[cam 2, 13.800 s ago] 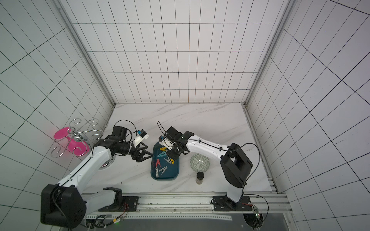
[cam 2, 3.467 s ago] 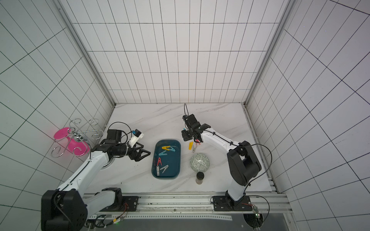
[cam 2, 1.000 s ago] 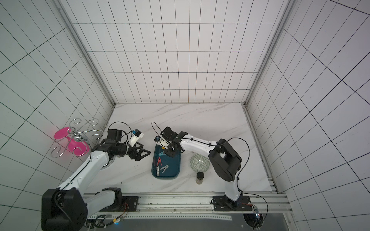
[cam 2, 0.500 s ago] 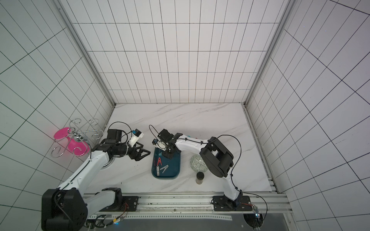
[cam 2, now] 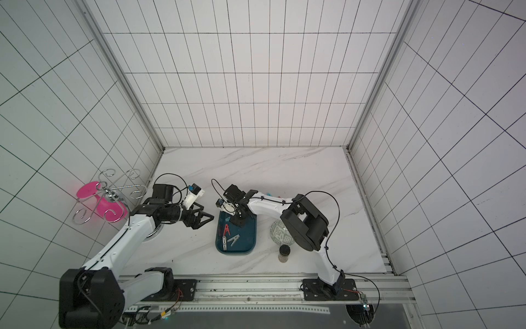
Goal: Take the clothespins out of the storage box
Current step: Pick up the clothespin from the storage box.
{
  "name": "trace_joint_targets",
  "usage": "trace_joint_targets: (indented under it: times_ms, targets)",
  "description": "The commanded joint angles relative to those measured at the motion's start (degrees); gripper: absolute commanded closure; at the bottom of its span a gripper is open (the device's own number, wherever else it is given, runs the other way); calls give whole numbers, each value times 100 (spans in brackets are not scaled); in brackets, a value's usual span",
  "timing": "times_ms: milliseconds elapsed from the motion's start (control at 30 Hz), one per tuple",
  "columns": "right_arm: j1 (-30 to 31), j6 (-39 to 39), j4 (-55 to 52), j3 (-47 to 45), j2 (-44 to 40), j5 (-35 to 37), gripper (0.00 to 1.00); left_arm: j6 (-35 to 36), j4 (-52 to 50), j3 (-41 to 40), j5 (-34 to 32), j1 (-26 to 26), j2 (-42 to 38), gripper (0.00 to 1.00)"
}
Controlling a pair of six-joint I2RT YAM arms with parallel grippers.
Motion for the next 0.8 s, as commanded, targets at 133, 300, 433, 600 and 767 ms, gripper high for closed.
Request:
trace_joint_targets:
  times_ms: [133, 300, 433, 600, 767]
  targets:
    - [57, 14, -205, 146, -168, -262, 94, 1, 107, -52, 9, 20, 1, 5]
    - [1, 203, -210, -42, -618, -180, 95, -5, 95, -51, 7, 24, -16, 5]
    - [-120, 493, -141, -265, -1102, -135, 95, -6, 98, -45, 9, 19, -17, 5]
    - [-390, 977, 29, -612, -1745, -4, 95, -7, 101, -43, 15, 23, -17, 5]
    - [-817, 1729, 153, -863, -2200, 397, 95, -10, 99, -43, 27, 23, -8, 5]
